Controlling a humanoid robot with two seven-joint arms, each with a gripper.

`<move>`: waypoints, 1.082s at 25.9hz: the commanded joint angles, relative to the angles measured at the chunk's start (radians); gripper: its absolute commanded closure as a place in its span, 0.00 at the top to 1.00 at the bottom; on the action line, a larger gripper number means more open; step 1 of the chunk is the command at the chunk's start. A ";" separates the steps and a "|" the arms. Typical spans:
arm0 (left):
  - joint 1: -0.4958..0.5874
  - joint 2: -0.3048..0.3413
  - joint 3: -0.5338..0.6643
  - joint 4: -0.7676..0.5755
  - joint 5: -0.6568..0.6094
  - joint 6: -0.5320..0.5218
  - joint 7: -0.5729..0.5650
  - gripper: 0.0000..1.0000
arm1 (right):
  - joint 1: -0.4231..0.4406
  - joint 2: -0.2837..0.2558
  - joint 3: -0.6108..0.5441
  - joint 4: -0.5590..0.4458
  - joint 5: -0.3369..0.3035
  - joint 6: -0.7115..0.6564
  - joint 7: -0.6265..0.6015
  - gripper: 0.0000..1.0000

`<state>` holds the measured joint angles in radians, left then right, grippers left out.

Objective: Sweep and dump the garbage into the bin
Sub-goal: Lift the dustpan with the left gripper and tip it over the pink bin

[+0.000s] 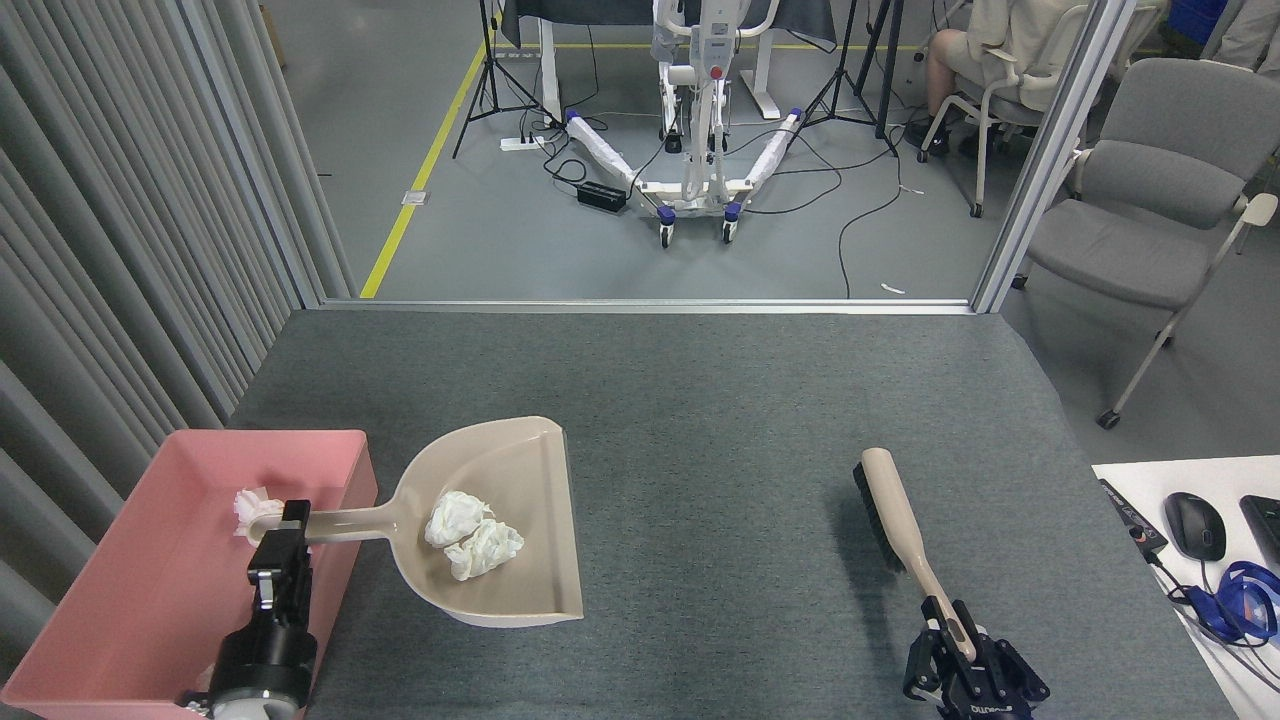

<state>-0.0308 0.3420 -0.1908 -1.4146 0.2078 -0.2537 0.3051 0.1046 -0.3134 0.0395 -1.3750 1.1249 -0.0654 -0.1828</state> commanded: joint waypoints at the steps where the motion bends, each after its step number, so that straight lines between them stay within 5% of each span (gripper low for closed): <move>1: 0.031 0.131 -0.002 -0.041 0.110 -0.013 -0.011 0.05 | 0.000 0.000 0.000 0.002 0.000 -0.001 0.000 0.07; 3: 0.046 0.187 0.004 -0.049 0.166 -0.016 -0.012 0.05 | 0.000 0.004 -0.001 0.004 0.000 0.001 0.000 0.15; 6: 0.051 0.250 0.007 -0.041 0.222 -0.016 -0.017 0.04 | 0.000 0.007 -0.001 0.004 0.000 0.007 0.000 0.49; 8: 0.066 0.295 0.008 -0.043 0.274 -0.018 -0.017 0.04 | 0.000 0.007 -0.001 0.004 0.000 0.015 0.000 0.83; 10: 0.078 0.324 0.017 -0.046 0.327 -0.022 -0.017 0.04 | -0.002 0.007 -0.001 0.002 0.001 0.013 -0.001 0.96; 21: 0.081 0.540 0.045 0.088 0.430 -0.078 -0.044 0.03 | 0.003 0.007 -0.012 -0.070 0.004 0.002 -0.067 0.97; 28: 0.071 0.571 0.083 0.364 0.412 -0.228 -0.136 0.03 | 0.017 -0.001 -0.067 -0.167 0.006 0.001 -0.061 0.97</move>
<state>0.0473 0.8916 -0.1164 -1.1414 0.6287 -0.4169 0.1958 0.1153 -0.3090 -0.0059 -1.5060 1.1303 -0.0635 -0.2523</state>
